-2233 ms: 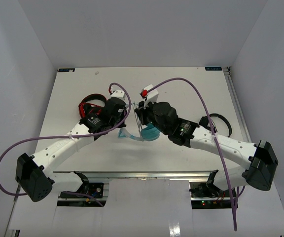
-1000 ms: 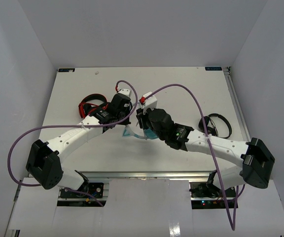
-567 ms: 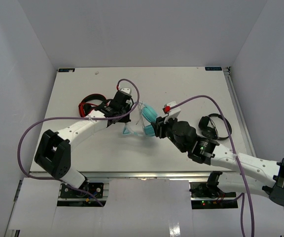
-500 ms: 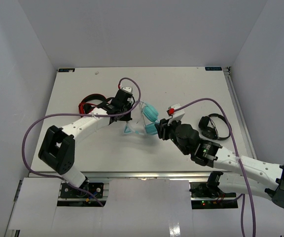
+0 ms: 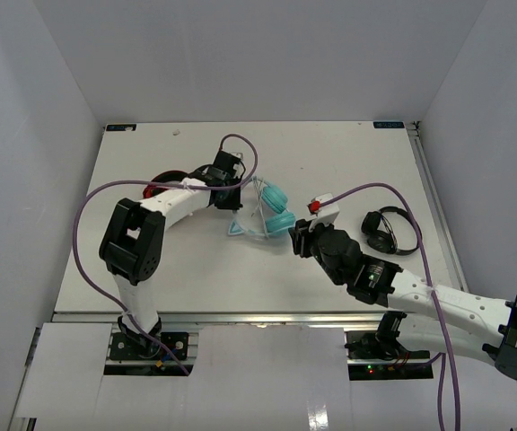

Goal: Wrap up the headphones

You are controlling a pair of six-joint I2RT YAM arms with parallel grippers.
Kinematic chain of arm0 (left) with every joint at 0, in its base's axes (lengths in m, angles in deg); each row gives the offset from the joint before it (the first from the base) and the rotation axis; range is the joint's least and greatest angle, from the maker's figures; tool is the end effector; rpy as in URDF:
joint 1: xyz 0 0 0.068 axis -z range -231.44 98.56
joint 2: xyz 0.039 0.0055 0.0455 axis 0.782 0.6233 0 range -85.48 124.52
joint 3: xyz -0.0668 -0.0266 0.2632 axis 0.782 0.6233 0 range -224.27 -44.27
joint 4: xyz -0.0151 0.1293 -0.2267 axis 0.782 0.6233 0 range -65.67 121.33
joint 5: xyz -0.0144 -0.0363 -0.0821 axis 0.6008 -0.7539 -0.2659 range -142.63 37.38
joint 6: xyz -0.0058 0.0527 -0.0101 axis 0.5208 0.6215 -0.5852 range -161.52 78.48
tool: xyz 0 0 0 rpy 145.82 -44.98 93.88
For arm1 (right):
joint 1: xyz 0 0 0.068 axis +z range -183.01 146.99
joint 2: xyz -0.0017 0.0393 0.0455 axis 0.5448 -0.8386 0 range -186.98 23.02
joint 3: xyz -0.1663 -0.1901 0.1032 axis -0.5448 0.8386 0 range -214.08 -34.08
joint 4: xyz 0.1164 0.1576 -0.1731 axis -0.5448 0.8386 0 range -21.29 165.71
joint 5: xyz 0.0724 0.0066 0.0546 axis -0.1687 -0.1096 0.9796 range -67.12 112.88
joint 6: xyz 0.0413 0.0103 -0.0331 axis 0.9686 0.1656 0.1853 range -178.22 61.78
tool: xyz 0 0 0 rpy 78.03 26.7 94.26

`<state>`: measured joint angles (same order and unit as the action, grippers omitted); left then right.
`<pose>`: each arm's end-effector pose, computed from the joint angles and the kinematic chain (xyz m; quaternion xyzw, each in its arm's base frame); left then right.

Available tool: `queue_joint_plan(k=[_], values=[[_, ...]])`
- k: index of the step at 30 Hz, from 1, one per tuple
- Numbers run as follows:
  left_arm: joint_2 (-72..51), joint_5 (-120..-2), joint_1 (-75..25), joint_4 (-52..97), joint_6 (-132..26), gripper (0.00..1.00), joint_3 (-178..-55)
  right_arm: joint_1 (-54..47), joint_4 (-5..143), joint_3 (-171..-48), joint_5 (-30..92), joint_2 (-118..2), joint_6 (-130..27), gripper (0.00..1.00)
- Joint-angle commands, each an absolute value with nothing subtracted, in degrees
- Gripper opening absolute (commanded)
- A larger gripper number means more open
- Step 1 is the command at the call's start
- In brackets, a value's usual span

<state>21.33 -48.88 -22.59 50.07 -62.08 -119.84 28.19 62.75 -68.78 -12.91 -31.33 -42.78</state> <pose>0.3485 -0.1894 0.1986 0.0600 0.9564 -0.0902 0.2711 0.1228 0.1800 0.2778 -0.1160 0.7633 0.1749 0.6110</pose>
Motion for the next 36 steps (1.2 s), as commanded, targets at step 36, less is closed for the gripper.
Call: queue_joint_plan(k=[36], values=[[36.4,-63.6,-35.6,53.3,-62.7,0.29,-138.4,27.0,61.5,-66.6,-12.3,-26.0,-41.2,0.47]])
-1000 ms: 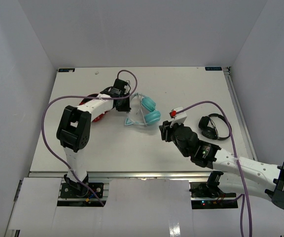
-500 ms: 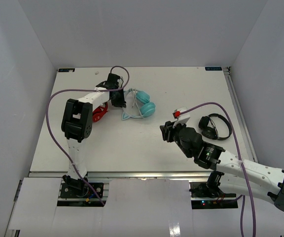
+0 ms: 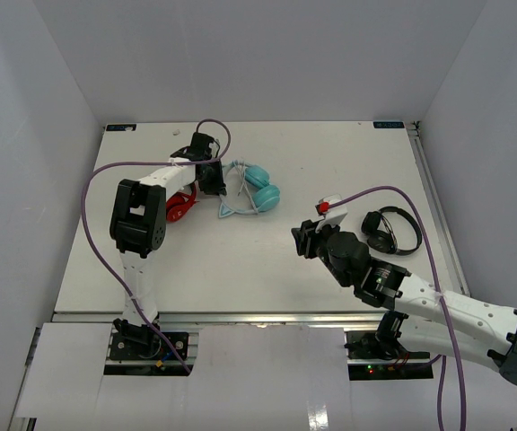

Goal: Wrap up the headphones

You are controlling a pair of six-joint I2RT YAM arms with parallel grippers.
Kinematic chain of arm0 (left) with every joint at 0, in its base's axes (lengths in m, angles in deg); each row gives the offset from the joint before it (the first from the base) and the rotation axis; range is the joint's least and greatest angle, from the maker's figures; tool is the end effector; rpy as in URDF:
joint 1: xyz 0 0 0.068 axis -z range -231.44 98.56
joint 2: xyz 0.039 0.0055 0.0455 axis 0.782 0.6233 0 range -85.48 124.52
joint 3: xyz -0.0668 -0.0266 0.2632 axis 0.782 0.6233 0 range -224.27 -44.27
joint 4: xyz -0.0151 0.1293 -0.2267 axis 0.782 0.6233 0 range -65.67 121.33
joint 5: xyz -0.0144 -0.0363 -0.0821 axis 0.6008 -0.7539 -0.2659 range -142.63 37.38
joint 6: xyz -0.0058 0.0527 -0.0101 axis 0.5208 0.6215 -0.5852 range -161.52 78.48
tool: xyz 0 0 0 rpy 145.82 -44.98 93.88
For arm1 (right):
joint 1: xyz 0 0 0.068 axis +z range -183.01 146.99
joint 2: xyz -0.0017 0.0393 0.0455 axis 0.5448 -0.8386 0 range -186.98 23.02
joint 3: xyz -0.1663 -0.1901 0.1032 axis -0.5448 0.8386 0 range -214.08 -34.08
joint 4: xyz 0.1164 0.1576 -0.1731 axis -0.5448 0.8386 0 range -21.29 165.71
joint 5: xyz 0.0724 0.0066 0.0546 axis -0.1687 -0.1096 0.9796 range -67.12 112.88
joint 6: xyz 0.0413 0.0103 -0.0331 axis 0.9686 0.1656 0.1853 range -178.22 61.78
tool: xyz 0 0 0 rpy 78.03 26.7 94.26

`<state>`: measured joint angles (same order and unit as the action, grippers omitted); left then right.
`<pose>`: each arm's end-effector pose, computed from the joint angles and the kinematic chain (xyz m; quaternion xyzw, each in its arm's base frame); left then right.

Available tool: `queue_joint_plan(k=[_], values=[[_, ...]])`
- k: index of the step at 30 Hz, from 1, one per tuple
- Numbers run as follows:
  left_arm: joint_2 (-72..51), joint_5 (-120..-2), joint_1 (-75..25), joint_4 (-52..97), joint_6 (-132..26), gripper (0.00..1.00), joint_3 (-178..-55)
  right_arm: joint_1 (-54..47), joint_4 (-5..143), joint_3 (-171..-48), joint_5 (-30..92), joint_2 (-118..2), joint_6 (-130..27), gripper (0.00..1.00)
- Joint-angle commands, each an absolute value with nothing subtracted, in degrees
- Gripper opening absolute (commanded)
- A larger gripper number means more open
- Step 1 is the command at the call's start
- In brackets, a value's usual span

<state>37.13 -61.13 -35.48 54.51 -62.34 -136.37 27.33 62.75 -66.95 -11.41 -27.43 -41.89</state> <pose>0.4382 -0.1308 0.1680 -0.0221 0.9647 -0.1476 0.2168 0.1188 0.1679 0.2795 -0.1048 0.7565 0.1953 0.6153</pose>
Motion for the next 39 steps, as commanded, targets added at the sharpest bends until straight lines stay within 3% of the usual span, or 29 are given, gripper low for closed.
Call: queue_joint_plan(k=[1,23,25,27,32,33,39], values=[[36.4,-63.6,-35.6,53.3,-62.7,0.29,-138.4,27.0,61.5,-66.6,-12.3,-25.9,-41.2,0.47],[34.0,-63.1,-35.6,53.8,-62.2,0.42,-138.5,27.1,61.5,-65.8,-12.1,-24.4,-41.2,0.47],[33.1,-62.7,-35.7,53.8,-62.4,0.50,-138.4,27.0,61.8,-66.1,-11.7,-24.8,-41.1,0.47],[32.3,-62.5,-35.7,53.8,-62.5,0.68,-138.5,27.0,62.1,-66.6,-11.5,-25.0,-41.0,0.47],[30.6,-62.7,-36.2,53.8,-63.5,0.87,-137.2,27.0,62.5,-66.8,-11.3,-24.1,-40.7,0.47],[30.0,-62.5,-36.3,53.8,-63.8,0.96,-136.8,27.1,62.6,-67.0,-11.2,-24.2,-40.7,0.47],[24.7,-61.6,-37.7,52.9,-65.5,0.98,-134.3,27.0,65.0,-70.1,-9.5,-26.6,-40.4,0.47]])
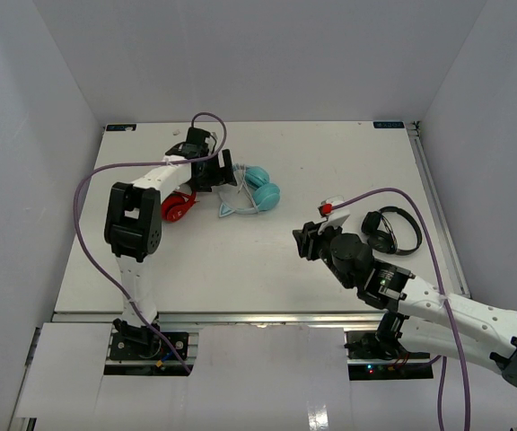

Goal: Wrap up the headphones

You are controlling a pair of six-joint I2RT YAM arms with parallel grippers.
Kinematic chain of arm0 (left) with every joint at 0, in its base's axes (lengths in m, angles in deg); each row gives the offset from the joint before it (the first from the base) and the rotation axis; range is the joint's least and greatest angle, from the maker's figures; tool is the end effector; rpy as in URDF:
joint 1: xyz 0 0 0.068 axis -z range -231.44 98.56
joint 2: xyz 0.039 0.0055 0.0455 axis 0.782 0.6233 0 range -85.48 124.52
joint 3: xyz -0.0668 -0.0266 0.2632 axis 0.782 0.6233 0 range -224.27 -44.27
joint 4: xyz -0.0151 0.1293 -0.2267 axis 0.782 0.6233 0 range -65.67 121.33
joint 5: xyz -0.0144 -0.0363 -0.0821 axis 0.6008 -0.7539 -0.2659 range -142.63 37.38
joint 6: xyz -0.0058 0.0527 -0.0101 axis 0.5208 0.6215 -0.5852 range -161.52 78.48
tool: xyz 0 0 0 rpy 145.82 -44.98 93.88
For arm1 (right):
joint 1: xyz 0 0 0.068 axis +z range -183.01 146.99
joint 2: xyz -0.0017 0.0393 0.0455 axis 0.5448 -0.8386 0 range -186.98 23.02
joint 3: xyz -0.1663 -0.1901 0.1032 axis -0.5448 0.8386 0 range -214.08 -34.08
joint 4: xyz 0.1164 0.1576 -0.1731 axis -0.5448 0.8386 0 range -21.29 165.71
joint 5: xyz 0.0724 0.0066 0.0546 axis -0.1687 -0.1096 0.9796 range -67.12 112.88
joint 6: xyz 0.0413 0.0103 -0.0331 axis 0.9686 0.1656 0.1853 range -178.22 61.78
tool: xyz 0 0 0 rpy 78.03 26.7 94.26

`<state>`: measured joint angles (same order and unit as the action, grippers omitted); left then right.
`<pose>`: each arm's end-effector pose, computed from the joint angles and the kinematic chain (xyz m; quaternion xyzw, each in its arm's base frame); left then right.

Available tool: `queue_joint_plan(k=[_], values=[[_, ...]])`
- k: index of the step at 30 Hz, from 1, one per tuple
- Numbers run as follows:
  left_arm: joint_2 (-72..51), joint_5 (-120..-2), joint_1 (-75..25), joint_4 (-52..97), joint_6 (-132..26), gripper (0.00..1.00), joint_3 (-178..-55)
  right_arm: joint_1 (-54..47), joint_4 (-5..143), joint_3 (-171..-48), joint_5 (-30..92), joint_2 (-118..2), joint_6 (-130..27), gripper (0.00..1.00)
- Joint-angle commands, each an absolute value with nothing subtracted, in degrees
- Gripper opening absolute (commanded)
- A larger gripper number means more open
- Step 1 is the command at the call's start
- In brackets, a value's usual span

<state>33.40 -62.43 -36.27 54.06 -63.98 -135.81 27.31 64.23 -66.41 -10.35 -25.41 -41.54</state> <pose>0.4346 -0.1242 0.1939 -0.0365 0.9551 -0.1686 0.2408 0.1153 0.1626 0.2798 -0.1083 0.7567 0.2035 0.6118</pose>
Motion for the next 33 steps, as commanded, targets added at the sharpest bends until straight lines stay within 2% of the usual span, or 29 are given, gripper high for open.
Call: queue_joint_plan(k=[1,10,12,19,22,26,33], values=[[23.3,-61.3,-37.8,52.7,-65.7,0.98,-134.0,27.0,65.2,-70.7,-9.0,-27.3,-40.3,0.47],[8.0,-58.2,-37.7,48.0,-67.1,0.98,-126.2,27.1,72.6,-80.2,-5.2,-33.9,-39.4,0.49],[-1.2,-61.9,-37.4,42.9,-67.3,0.98,-118.9,27.1,75.7,-85.1,-2.8,-35.6,-39.5,0.55],[-24.1,-72.9,-35.6,33.6,-69.8,0.98,-102.2,26.9,86.1,-98.4,1.7,-41.8,-40.1,0.87],[-32.8,-76.2,-35.0,31.3,-70.8,0.98,-96.7,26.9,91.1,-102.8,-3.1,-43.1,-40.1,0.92],[-42.3,-79.8,-35.0,28.8,-71.0,0.98,-88.9,27.0,85.7,-93.5,-2.8,-37.8,-39.0,0.98],[-45.4,-83.0,-34.8,26.3,-72.8,0.98,-78.4,26.9,75.7,-78.1,-7.3,-27.9,-33.6,0.90]])
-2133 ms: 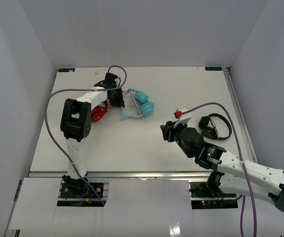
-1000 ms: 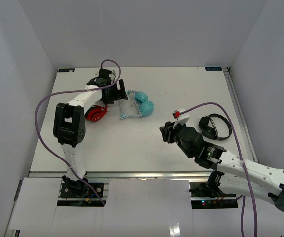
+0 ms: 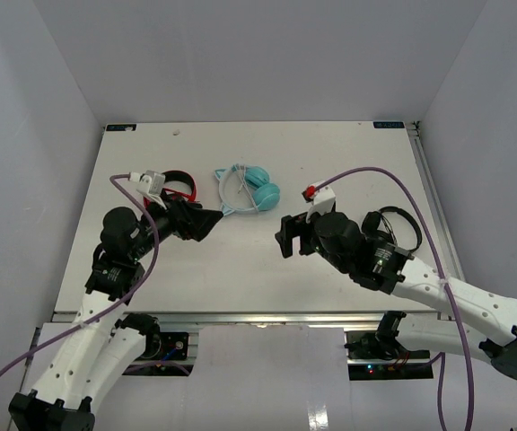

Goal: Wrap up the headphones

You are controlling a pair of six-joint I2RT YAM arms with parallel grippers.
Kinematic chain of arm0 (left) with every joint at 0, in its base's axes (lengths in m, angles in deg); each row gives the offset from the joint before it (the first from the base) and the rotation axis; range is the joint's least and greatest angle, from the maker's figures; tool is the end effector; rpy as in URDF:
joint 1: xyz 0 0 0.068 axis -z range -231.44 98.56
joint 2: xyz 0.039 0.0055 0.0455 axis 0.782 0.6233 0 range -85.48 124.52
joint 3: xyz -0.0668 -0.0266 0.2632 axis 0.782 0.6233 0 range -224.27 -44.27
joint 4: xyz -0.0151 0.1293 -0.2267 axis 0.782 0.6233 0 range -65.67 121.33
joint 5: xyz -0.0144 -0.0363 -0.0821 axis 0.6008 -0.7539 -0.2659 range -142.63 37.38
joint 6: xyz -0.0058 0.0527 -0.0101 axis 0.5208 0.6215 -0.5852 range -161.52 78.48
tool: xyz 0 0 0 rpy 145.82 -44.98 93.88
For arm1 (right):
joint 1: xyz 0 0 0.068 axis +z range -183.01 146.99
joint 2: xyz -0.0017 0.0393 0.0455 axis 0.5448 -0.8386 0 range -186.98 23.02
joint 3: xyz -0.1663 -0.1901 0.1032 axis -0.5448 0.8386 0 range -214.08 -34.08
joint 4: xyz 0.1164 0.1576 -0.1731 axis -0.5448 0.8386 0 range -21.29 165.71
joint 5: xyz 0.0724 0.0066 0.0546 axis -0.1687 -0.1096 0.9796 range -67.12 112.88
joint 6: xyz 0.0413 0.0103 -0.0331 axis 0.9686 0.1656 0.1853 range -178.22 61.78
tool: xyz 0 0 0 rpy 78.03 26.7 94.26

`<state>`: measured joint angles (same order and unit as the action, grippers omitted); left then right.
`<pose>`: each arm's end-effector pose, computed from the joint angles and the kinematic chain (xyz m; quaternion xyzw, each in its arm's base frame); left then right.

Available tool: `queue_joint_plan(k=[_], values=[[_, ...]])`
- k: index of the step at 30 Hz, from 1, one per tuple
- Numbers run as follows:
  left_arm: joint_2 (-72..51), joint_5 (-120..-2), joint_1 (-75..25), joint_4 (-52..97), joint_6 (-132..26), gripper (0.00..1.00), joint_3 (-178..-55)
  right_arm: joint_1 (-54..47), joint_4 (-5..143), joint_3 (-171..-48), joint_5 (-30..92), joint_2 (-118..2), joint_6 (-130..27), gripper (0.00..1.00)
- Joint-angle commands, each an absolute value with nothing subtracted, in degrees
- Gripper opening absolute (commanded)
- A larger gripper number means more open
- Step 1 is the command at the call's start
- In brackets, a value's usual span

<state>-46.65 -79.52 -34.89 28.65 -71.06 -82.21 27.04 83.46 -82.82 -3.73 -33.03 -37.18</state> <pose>0.1541 -0.0626 0.3256 0.0745 0.7314 -0.4147 0.5362 0.1243 0.1836 0.3211 -0.1482 0.8037 0.2084 0.5372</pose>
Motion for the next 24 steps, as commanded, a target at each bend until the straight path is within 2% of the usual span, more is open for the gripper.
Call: queue_joint_plan(k=[1,9,14,24], values=[[-45.5,-83.1,-34.8,25.8,-73.1,0.98,-77.4,26.9,74.7,-76.2,-7.7,-27.0,-33.5,0.90],[-46.2,-83.3,-34.7,16.2,-73.2,0.98,-68.2,27.0,62.8,-66.5,-7.6,-24.1,-33.6,0.90],[-52.5,-81.5,-34.7,15.6,-73.4,0.98,-66.2,27.0,62.5,-66.2,-10.9,-24.7,-33.4,0.90],[-54.1,-81.5,-34.5,15.3,-73.2,0.98,-64.7,27.0,60.9,-65.1,-9.4,-24.2,-33.4,0.92]])
